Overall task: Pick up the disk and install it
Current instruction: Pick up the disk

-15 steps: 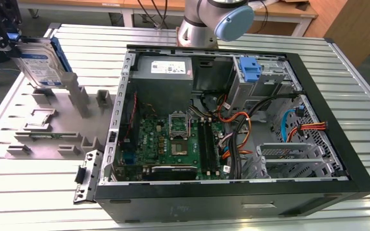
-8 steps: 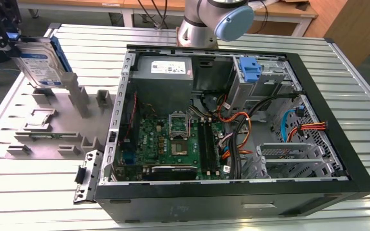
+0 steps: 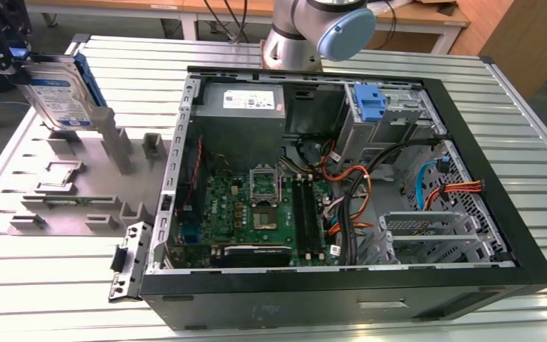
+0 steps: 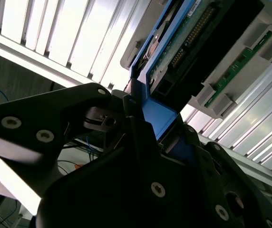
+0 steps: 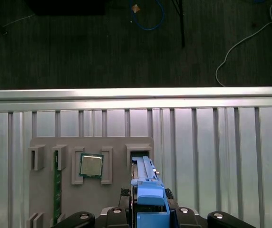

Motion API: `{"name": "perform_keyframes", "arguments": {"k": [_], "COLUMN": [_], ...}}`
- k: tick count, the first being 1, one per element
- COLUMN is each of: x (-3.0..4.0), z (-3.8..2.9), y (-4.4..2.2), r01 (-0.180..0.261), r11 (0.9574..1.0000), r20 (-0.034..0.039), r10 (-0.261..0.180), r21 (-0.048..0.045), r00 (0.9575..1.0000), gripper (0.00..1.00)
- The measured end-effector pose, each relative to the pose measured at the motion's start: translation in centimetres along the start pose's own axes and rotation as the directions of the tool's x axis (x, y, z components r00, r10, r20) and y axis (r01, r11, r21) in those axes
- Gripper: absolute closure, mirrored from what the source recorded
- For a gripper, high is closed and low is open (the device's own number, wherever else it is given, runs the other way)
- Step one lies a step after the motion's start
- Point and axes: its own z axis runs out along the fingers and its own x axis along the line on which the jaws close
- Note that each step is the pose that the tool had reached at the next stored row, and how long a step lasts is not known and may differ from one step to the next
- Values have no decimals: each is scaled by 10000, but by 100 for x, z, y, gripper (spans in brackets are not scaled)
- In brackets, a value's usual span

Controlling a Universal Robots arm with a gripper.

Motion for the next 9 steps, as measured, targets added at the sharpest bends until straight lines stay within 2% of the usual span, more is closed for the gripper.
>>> {"name": "perform_keyframes", "arguments": {"k": [9], "x": [-2], "z": [-31], "y": [1], "r01": [0], "r11": [10000], "r20": [0], "r10": [0], "r21": [0], "r00": [10000], "gripper": [63]}}
